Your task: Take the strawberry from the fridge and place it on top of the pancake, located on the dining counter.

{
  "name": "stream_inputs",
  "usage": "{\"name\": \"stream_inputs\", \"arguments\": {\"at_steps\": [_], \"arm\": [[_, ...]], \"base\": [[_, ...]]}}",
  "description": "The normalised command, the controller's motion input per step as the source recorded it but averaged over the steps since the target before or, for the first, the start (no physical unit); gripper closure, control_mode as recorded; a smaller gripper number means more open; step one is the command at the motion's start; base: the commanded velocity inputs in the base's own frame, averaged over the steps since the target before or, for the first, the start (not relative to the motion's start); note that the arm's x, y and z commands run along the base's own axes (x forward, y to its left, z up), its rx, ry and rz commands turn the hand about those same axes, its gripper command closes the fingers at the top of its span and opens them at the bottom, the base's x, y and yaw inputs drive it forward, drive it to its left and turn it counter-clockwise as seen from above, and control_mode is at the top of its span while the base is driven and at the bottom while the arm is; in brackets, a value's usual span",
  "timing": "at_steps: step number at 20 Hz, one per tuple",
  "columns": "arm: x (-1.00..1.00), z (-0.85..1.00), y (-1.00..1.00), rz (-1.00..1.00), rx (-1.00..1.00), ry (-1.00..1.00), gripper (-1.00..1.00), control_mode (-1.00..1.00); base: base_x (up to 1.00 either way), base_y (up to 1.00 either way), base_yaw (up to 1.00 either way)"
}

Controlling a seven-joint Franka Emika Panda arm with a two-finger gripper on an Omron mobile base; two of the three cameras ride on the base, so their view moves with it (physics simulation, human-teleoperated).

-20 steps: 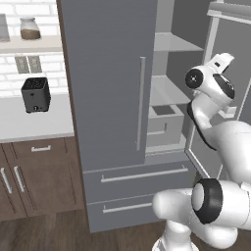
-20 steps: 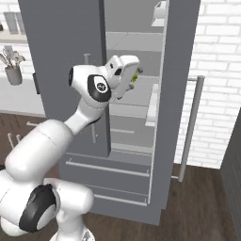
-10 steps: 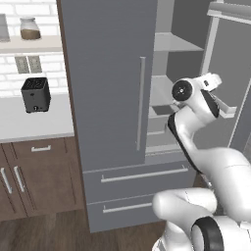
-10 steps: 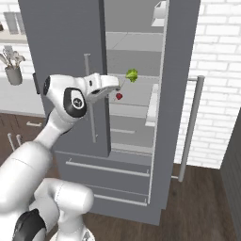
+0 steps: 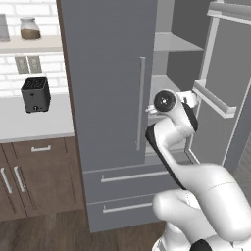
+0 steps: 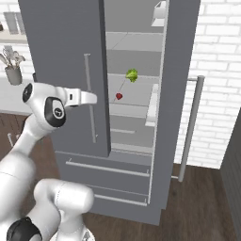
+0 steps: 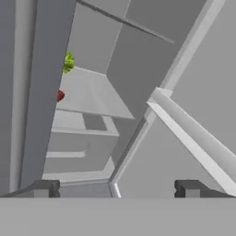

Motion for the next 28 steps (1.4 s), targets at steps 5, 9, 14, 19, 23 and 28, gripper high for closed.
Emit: {"name": "stream_inputs", "arguments": {"at_steps": [5, 9, 14, 19, 23, 28], "arm": [[0.08, 0.00, 0.63, 0.07, 0.18, 0.00, -1.00, -1.00], [0.35, 0.00, 0.38, 0.01, 0.16, -0.06, -1.00, -1.00], [0.41, 0.00, 0.07, 0.02, 0.12, -0.02, -1.00, -1.00], [0.52, 0.01, -0.05, 0.08, 0.10, 0.00, -1.00, -1.00], [0.41, 0.03, 0.00, 0.16, 0.01, 0.00, -1.00, -1.00], [0.36, 0.06, 0.00, 0.16, 0.04, -0.02, -1.00, -1.00]], "base": [[0.00, 0.00, 0.00], [0.00, 0.00, 0.00], [0.00, 0.00, 0.00], [0.00, 0.00, 0.00], [0.00, 0.00, 0.00], [0.00, 0.00, 0.00]]}}
